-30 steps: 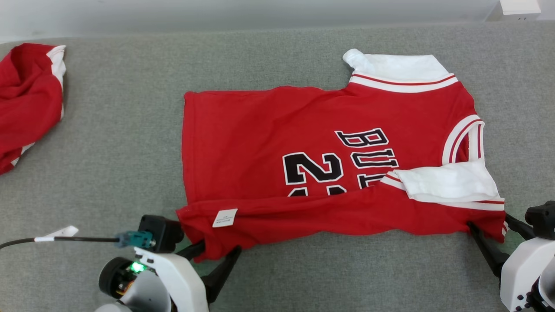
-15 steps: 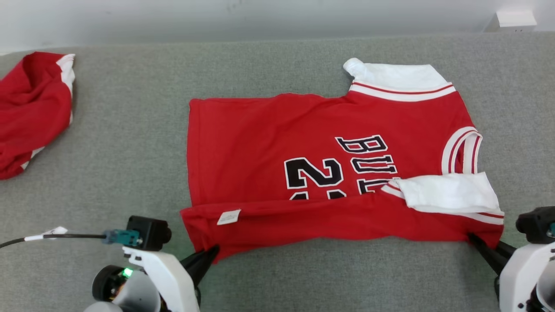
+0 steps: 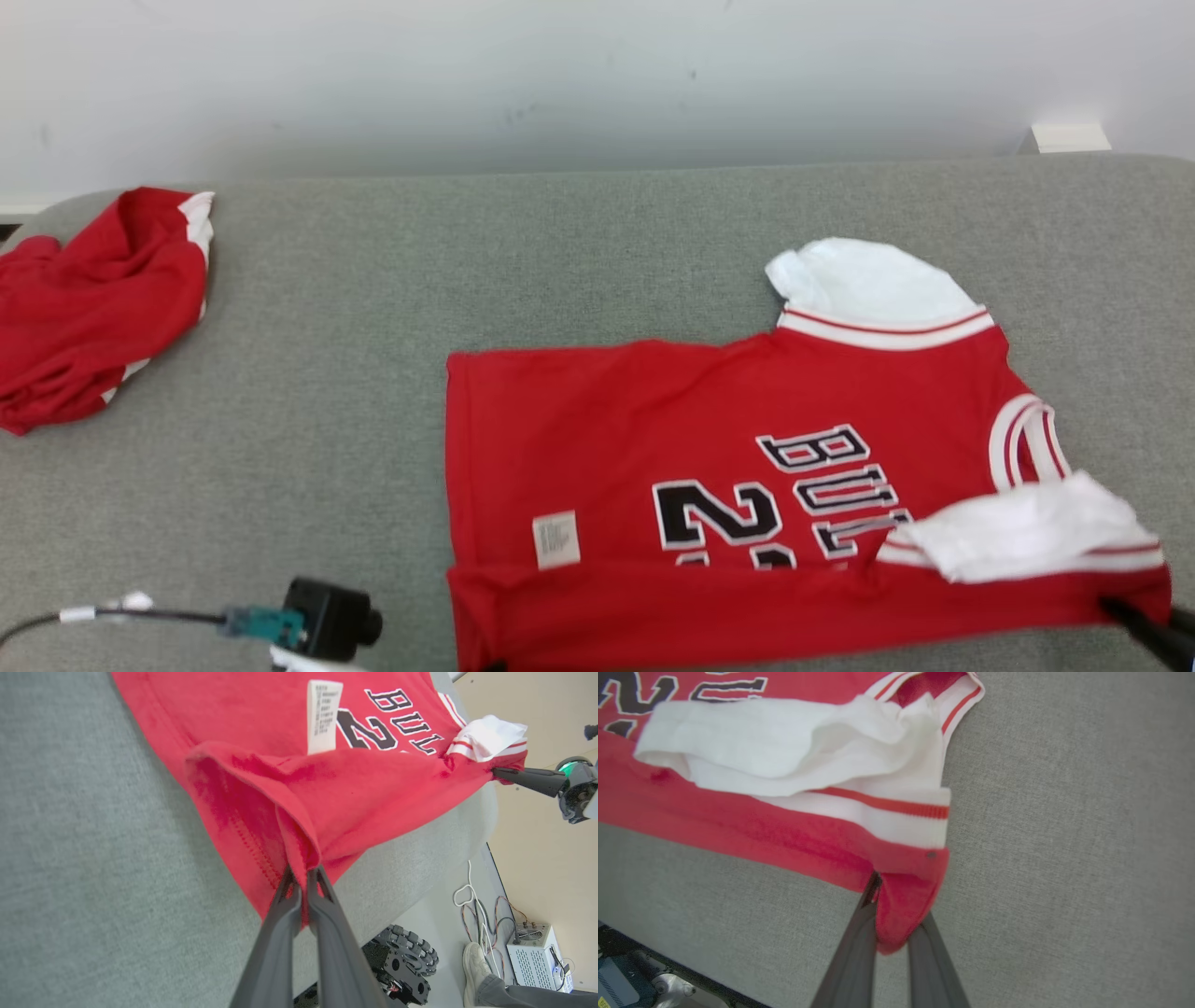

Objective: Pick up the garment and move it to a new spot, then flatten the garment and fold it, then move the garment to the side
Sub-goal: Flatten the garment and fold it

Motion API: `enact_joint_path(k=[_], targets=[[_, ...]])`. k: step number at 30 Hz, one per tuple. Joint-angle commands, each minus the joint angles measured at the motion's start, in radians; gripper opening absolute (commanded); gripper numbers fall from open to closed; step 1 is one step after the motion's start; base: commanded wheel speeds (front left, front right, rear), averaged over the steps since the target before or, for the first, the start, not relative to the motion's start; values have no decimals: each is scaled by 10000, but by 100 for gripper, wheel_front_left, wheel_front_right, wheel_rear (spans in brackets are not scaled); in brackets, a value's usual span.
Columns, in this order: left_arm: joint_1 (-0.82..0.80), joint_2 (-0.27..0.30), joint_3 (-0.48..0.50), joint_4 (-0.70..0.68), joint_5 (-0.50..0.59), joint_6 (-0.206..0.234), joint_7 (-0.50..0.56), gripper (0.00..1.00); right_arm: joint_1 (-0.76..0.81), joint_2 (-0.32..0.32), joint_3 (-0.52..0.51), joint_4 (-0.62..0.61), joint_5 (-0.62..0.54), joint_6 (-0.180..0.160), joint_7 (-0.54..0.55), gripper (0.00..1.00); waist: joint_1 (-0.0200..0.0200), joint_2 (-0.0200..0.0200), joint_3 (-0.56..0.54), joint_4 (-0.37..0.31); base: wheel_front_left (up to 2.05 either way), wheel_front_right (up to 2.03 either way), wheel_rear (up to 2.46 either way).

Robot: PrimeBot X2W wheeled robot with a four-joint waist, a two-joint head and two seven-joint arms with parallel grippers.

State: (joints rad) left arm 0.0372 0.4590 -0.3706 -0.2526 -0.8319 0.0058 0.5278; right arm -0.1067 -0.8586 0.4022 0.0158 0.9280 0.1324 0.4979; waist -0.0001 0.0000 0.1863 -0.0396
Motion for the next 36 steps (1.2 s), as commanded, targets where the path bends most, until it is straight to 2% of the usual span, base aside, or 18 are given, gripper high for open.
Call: enact_joint_path(k=[1,7,8,9,10,11,15,18,23,29,36], targets=[[323,79,-18,-73,-58,50,-46,0,337,-72,37,-110,157,-33,62,0,1,0,-96,9,0,0,0],[1115,-150,-254,133,-84,146,-317,0,1305,-9,98,-183,289,-33,-11,0,1,0,-157,74,0,0,0],[1120,-145,-259,196,-11,180,-371,0,1368,30,85,-167,254,-33,-55,11,1,0,-150,77,0,0,0],[1117,-133,-244,236,82,210,-420,0,1397,56,-25,-97,166,-33,-116,62,1,0,-141,73,0,0,0],[1107,-115,-234,264,169,238,-472,33,1441,105,-125,8,137,-33,-119,100,1,0,-131,67,0,0,0],[1094,-84,-217,271,258,260,-556,100,1481,154,-196,42,106,-33,-68,100,1,0,-116,59,0,0,0],[1079,193,32,-117,445,356,-673,100,1374,163,-940,-67,173,-31,10,100,1,0,12,27,0,0,0],[961,492,456,-699,526,501,-734,100,1041,136,-1868,-426,243,-31,-158,100,1,0,234,57,0,0,0],[-126,644,1147,-1350,564,736,-822,100,-26,205,-2784,-1039,-565,-30,-531,100,1,0,1034,326,0,0,0],[-2267,200,872,-430,1179,734,-858,100,-2247,931,-2037,-822,-1689,-28,-183,100,1,0,2052,660,0,0,0],[-5047,-844,-204,1621,1912,328,-861,100,-5495,1883,-509,995,-3082,-28,-45,100,1,0,3169,1251,0,0,0]])
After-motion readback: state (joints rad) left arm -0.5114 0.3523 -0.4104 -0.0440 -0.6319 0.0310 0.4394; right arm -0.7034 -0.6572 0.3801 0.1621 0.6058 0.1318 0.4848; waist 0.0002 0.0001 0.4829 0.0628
